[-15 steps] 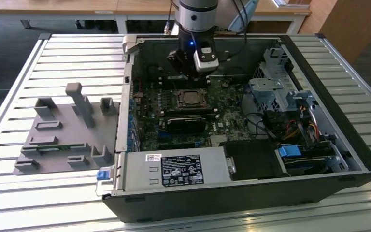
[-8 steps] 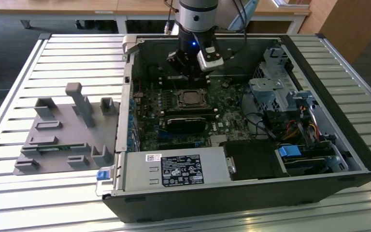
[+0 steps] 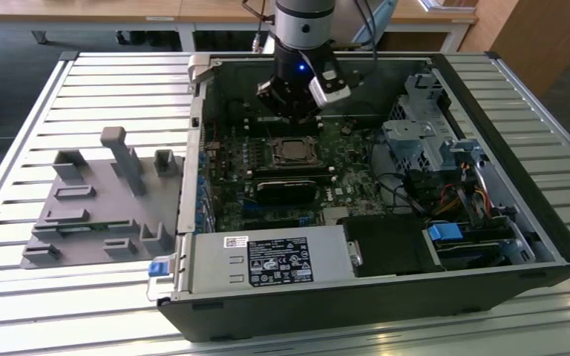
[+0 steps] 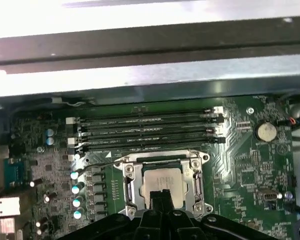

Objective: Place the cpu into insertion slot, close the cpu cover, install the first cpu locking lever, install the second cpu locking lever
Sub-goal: 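Install the first cpu locking lever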

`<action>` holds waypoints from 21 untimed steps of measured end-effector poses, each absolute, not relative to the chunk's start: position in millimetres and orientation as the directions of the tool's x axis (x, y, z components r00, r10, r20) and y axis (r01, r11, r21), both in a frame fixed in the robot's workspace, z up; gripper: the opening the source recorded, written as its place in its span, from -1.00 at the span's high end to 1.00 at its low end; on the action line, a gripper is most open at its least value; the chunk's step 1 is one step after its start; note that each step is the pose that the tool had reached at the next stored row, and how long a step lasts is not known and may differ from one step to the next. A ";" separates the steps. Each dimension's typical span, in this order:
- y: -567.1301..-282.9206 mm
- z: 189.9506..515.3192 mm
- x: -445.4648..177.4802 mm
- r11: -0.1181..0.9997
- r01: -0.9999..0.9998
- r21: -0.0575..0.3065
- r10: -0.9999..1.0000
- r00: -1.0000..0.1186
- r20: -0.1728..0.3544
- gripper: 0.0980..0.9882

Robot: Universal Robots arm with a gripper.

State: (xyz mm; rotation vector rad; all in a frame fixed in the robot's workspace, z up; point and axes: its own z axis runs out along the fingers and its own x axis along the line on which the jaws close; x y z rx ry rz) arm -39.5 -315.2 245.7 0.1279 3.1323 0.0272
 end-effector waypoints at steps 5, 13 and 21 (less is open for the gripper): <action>-315.1 245.4 -40.9 0.998 0.040 0.050 0.040 -0.999 -0.004 0.98; -315.1 245.3 -61.3 0.998 0.038 0.050 0.038 -0.999 -0.004 0.98; -315.1 252.1 -69.5 0.998 0.037 0.053 0.037 -0.999 -0.006 0.98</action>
